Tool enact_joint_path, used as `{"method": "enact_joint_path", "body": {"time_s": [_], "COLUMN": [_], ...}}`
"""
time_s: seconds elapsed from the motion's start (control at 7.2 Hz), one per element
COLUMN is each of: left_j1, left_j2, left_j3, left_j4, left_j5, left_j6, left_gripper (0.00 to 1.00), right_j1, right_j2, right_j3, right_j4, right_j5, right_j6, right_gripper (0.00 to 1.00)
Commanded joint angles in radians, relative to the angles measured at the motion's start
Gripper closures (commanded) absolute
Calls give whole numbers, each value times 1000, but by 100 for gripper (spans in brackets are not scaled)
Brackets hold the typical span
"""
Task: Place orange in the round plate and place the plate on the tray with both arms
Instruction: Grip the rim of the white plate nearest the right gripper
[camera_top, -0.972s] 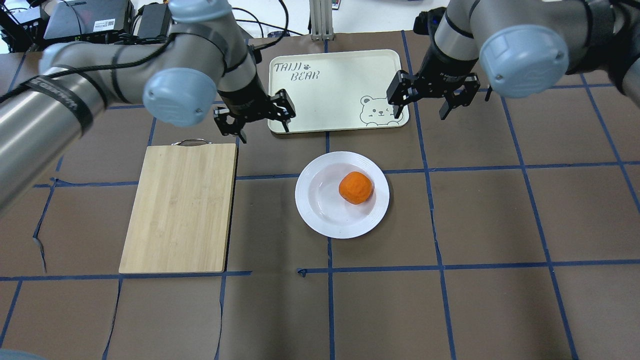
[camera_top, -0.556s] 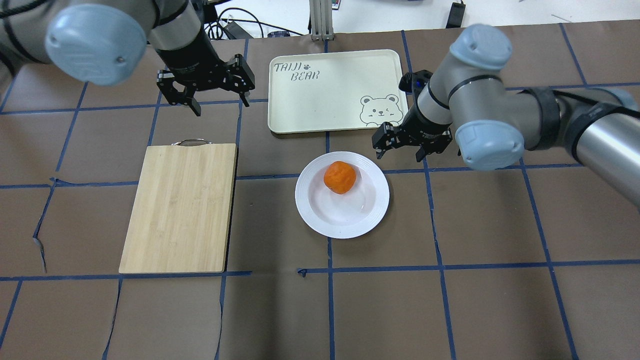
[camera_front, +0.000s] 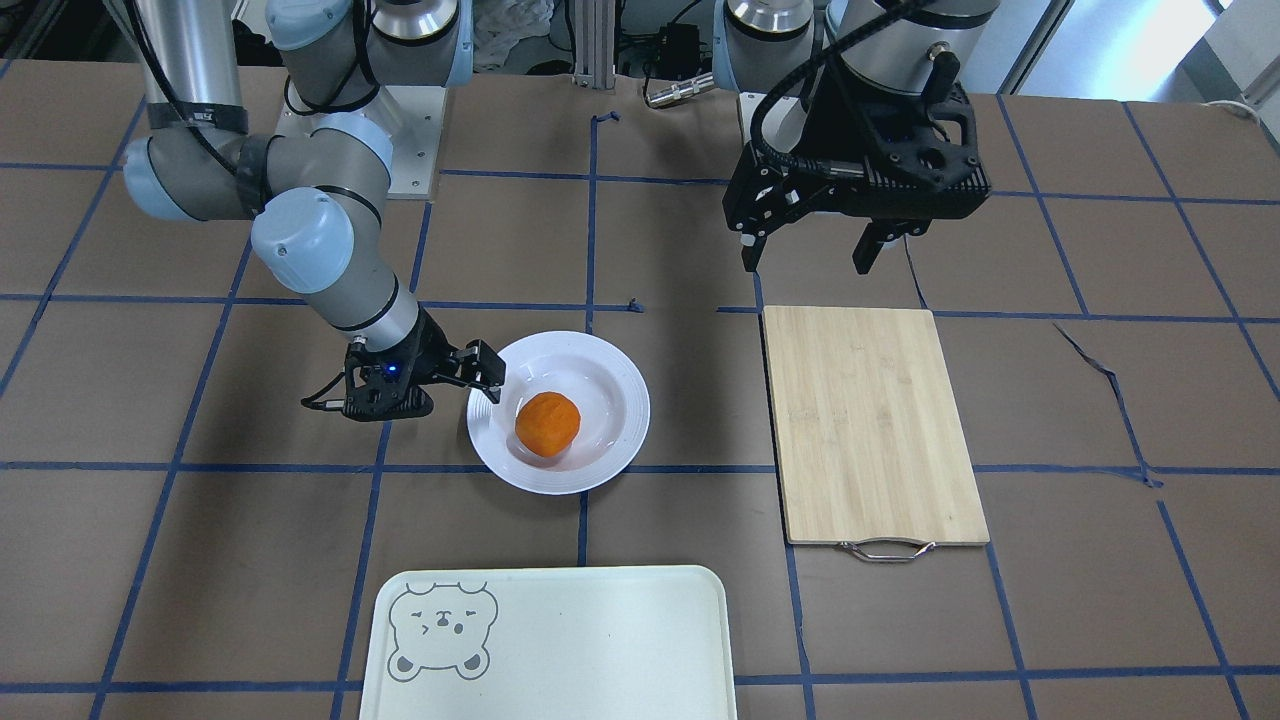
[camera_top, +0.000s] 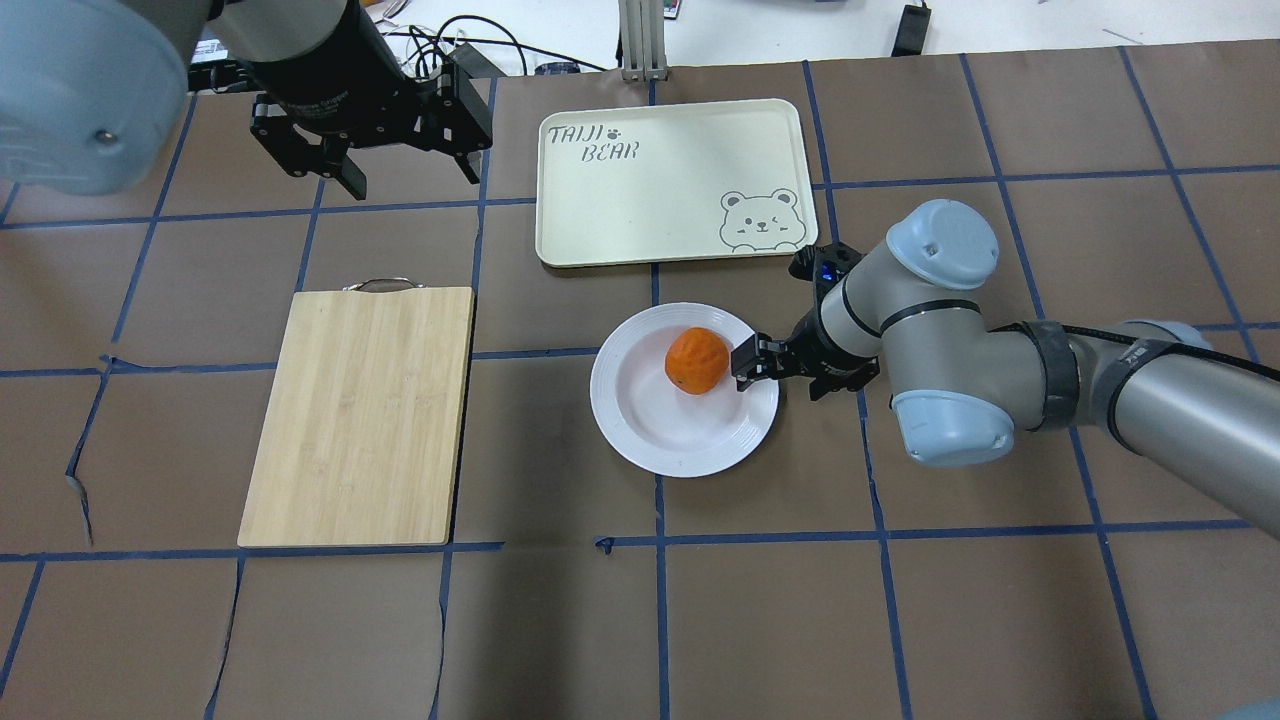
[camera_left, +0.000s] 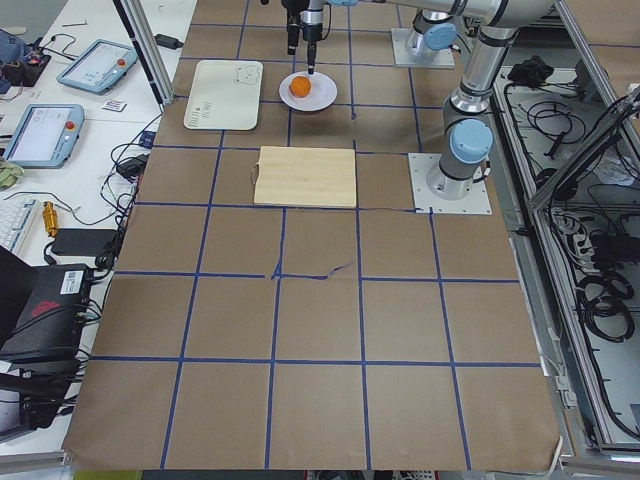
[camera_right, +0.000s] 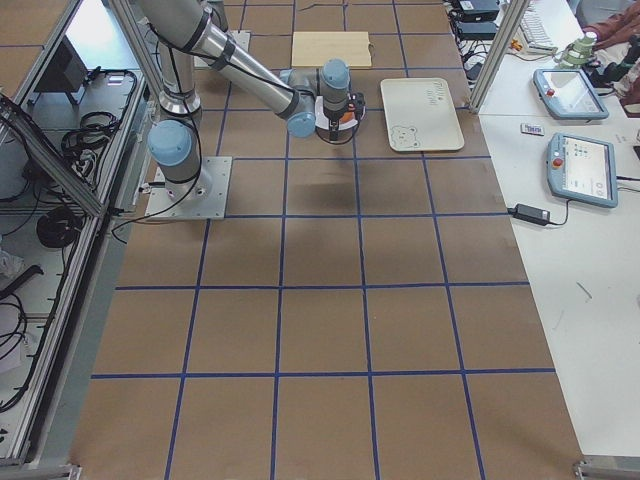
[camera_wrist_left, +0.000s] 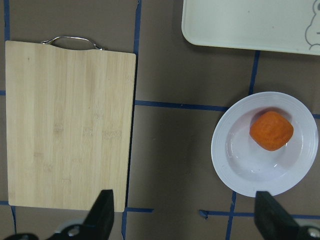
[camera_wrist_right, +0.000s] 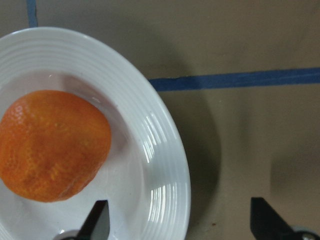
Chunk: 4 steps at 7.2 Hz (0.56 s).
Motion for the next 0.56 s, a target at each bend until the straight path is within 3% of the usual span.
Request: {"method": "enact_joint_path", "body": {"time_s": [0.0, 0.14, 0.42], "left_j1": [3, -1, 3], "left_j2": [66, 68, 77], "left_j3": [-88, -89, -91], "left_j4": [84, 84, 81], "left_j5": [13, 13, 16], "left_j6": [2, 3, 3], "left_gripper": [0, 0, 0], "right_j1": [1, 2, 2], "right_j2": [24, 46, 69], "right_j3": [46, 75, 73], "right_j4": [-73, -148, -161], "right_j5": [28, 29, 43], "right_j6": [14, 18, 69], "right_gripper": [5, 5, 13]}}
